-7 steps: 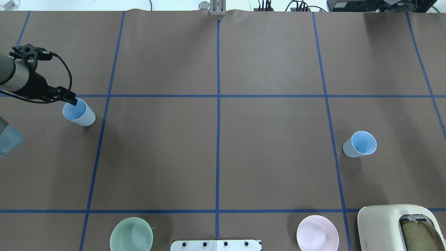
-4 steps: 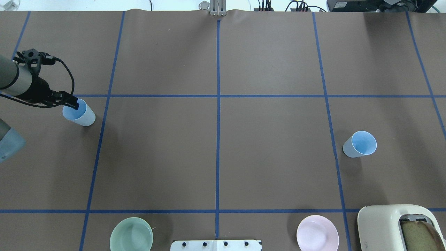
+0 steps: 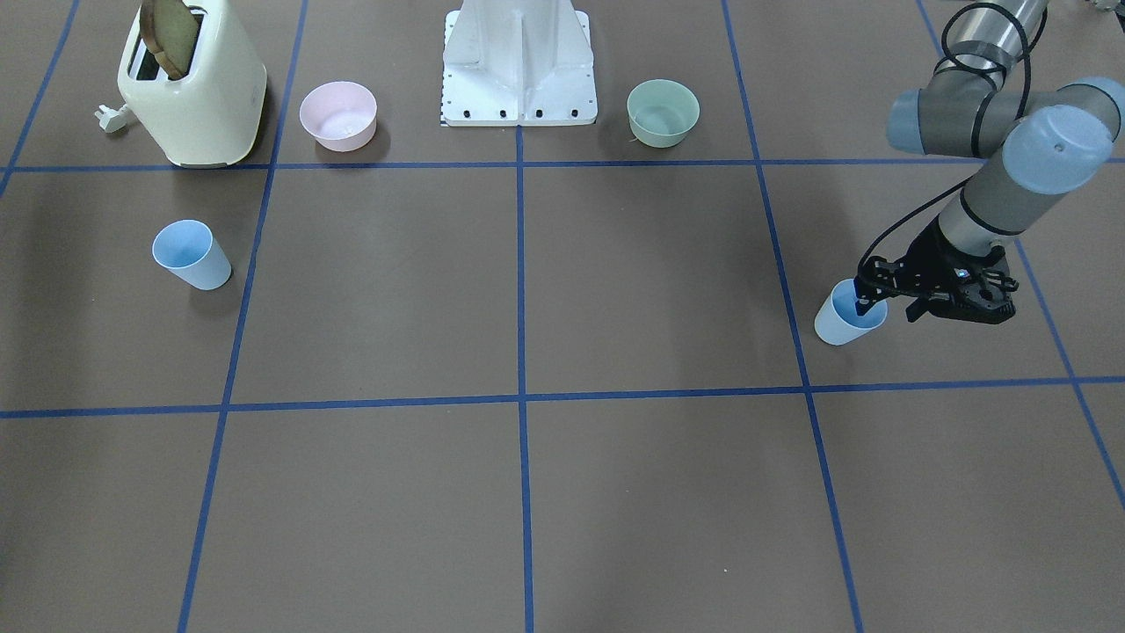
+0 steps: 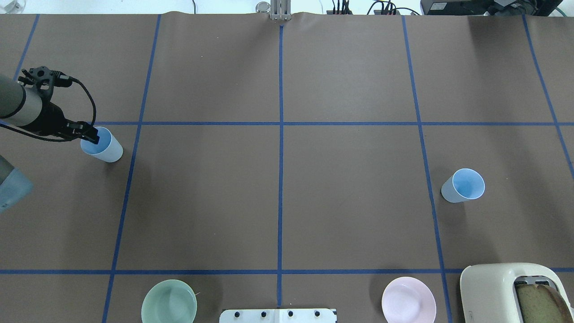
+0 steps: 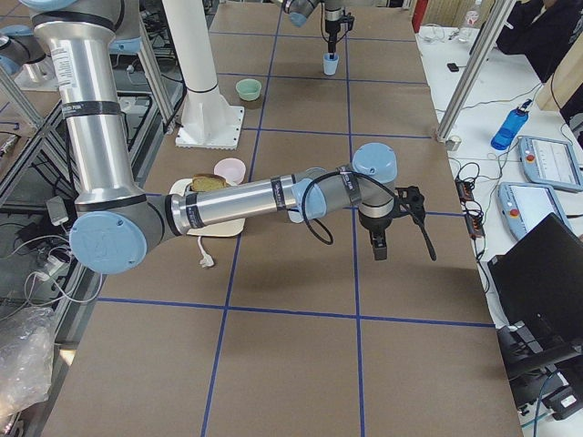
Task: Stack blue cups with both arms
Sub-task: 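Lift the cup toward table center with left gripper while right gripper reaches out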
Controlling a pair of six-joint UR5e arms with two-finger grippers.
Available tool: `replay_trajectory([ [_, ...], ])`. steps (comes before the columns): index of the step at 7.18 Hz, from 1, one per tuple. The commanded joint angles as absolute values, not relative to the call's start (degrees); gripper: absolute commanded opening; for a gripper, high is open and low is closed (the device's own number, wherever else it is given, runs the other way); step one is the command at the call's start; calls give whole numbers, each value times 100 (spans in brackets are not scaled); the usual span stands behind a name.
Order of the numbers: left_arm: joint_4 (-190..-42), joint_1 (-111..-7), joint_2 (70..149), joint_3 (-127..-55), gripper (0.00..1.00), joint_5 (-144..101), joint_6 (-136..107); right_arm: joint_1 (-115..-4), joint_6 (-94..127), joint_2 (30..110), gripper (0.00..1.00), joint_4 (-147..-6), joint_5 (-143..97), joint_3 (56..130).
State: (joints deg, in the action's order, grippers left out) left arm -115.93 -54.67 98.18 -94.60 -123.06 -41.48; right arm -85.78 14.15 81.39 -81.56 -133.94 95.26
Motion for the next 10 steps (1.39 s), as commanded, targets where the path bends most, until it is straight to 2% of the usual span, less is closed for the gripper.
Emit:
replay_trajectory([
  [1, -11593, -5467, 9817, -9466, 10, -12305, -4157, -8578, 1415, 8130, 100, -8156, -13395, 9527],
  [2, -11593, -5467, 9817, -9475, 0, -12313, -4175, -8578, 1415, 8139, 100, -8156, -13395, 9527],
  [6, -11479, -5458, 9966, -9606, 0, -12436, -4157, -8578, 1415, 8156, 100, -8156, -13421, 9545],
  [10, -8954, -5467, 11632, -10098, 0, -12665, -4253, -7860, 1951, 8806, 100, -8086, -13474, 10335],
])
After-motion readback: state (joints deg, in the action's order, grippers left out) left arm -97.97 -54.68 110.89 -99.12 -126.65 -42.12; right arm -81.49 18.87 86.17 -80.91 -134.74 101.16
